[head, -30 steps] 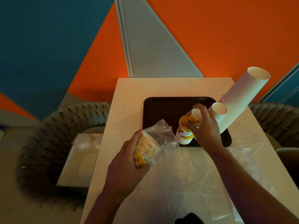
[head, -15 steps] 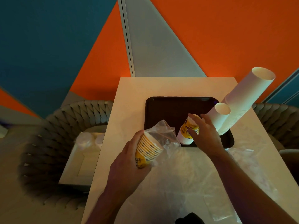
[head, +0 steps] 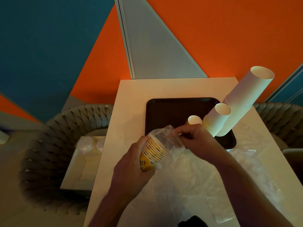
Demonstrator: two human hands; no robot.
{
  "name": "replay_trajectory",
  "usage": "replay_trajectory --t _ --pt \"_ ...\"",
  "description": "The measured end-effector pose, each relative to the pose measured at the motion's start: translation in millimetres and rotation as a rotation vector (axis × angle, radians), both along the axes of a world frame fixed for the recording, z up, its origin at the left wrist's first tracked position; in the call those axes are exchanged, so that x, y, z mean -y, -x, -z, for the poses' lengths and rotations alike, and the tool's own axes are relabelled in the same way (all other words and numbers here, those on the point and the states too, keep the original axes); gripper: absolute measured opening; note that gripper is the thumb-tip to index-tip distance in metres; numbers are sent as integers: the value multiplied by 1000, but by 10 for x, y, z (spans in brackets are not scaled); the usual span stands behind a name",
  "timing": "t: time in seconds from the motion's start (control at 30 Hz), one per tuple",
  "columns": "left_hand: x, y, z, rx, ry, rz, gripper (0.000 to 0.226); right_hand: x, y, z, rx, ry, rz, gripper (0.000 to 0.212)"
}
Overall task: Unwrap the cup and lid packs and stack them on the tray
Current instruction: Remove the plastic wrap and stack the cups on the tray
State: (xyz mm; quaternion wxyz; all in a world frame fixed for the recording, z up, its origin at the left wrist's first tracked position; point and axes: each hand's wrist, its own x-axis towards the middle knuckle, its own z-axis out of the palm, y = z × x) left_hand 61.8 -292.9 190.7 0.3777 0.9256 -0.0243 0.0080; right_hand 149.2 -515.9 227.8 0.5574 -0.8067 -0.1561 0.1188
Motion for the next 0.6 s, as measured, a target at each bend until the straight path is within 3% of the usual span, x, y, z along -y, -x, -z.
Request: replay_trajectory --t 0.2,0.33,0.6 --pt "14 16 -4 11 16 -9 89 -3 -7 55 24 -120 -15 10" --pt "2 23 9 0 19 -16 87 87 -3 34 58 -102 -2 35" --pt "36 51 -30 0 8 21 88 60 70 -92 -152 -66 -254 20"
